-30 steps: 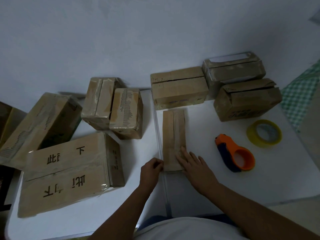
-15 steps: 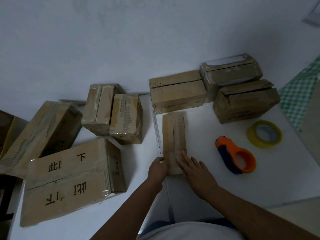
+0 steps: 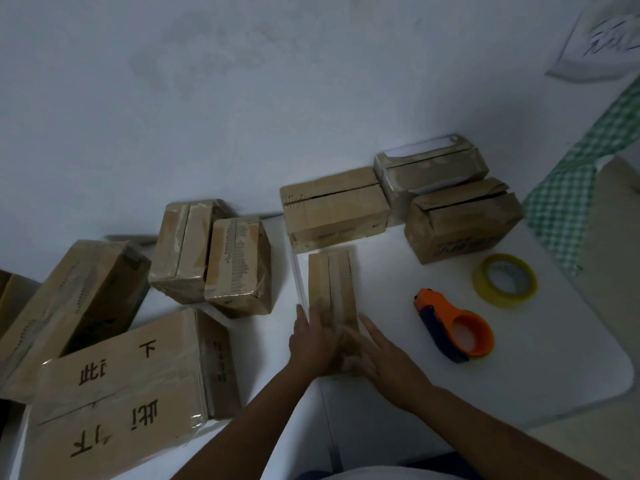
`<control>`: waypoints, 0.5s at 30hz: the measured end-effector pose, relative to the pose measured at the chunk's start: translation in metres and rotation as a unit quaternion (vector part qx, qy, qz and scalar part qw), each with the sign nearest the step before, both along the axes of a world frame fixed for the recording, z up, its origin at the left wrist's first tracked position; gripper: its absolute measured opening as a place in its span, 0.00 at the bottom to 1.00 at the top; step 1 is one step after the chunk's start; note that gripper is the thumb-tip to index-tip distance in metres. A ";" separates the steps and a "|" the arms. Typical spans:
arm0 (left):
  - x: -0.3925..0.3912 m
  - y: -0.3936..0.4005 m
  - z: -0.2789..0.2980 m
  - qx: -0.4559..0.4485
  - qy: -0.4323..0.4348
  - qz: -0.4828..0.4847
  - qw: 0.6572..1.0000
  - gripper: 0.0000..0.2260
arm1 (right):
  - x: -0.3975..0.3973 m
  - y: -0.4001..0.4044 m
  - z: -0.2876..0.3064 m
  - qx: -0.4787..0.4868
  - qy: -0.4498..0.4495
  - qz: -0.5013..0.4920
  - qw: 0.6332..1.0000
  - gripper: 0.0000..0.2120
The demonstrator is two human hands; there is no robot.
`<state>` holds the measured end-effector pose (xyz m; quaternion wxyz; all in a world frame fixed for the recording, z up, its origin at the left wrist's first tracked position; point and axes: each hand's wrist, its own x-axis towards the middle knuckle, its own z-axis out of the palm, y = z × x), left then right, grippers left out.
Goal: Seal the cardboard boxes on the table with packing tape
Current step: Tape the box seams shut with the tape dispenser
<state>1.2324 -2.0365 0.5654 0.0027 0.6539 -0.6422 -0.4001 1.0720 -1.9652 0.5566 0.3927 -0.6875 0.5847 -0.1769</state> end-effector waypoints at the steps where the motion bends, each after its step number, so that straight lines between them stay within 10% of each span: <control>1: -0.009 0.000 -0.001 -0.023 -0.025 -0.017 0.999 0.40 | -0.004 0.000 0.001 0.010 -0.011 -0.031 0.999 0.24; 10: -0.020 0.008 -0.023 -0.058 -0.155 -0.160 0.973 0.46 | -0.039 0.008 -0.003 -0.014 0.004 -0.183 0.983 0.21; 15: 0.033 -0.005 -0.018 -0.098 -0.181 -0.387 0.899 0.44 | -0.042 0.005 -0.001 -0.063 0.035 -0.220 0.973 0.21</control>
